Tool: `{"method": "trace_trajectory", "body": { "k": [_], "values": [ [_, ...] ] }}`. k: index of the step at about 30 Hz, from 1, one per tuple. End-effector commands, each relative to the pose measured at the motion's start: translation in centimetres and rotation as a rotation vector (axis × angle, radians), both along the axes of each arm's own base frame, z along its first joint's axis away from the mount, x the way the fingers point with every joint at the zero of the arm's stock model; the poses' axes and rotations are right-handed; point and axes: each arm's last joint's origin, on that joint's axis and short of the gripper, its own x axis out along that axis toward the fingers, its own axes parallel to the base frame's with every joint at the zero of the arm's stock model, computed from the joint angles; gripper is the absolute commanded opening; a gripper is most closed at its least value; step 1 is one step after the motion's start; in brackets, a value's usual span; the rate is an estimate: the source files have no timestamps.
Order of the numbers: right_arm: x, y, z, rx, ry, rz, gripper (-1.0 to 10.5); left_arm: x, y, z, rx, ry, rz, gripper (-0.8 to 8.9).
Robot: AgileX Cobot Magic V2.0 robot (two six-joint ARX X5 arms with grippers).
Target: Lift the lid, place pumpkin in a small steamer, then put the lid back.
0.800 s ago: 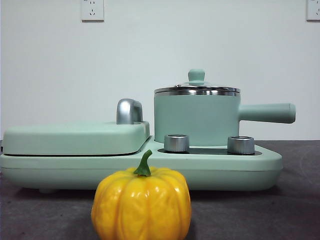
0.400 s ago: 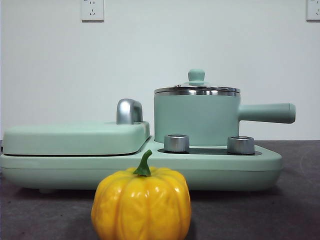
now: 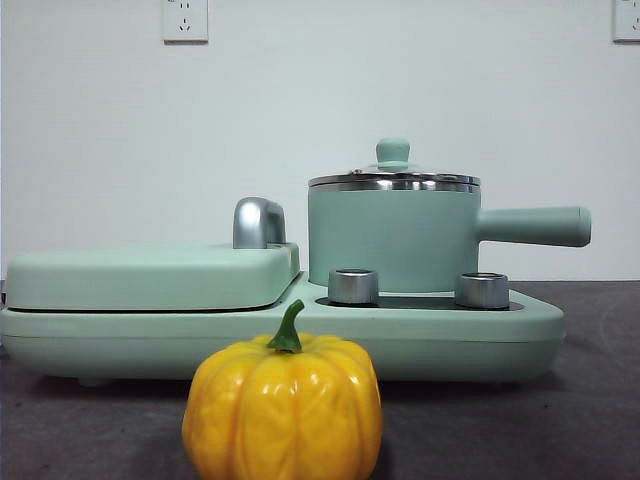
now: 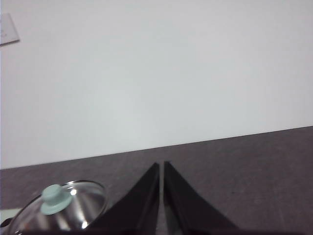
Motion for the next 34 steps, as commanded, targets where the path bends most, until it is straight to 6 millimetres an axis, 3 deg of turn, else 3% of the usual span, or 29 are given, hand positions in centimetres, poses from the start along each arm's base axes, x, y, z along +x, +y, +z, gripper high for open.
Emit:
{"method": "trace_trajectory", "body": {
  "k": [1, 17, 26, 34],
  "values": [
    [0.3, 0.0, 1.2, -0.007, 0.027, 0.006, 0.1, 0.5, 0.0, 1.1, 0.084, 0.030, 0.002, 0.10],
    [5.6, 0.7, 4.3, -0.208, 0.204, 0.237, 0.1, 5.6, -0.8, 3.3, 0.251, 0.278, -0.247, 0.10],
    [8.4, 1.5, 3.8, -0.380, 0.319, 0.328, 0.1, 8.4, -1.7, 4.3, 0.443, 0.347, -0.377, 0.10],
    [9.5, 3.1, 2.9, -0.516, 0.346, 0.452, 0.1, 10.3, -3.3, 4.8, 0.634, 0.341, -0.501, 0.10]
  ]
}}
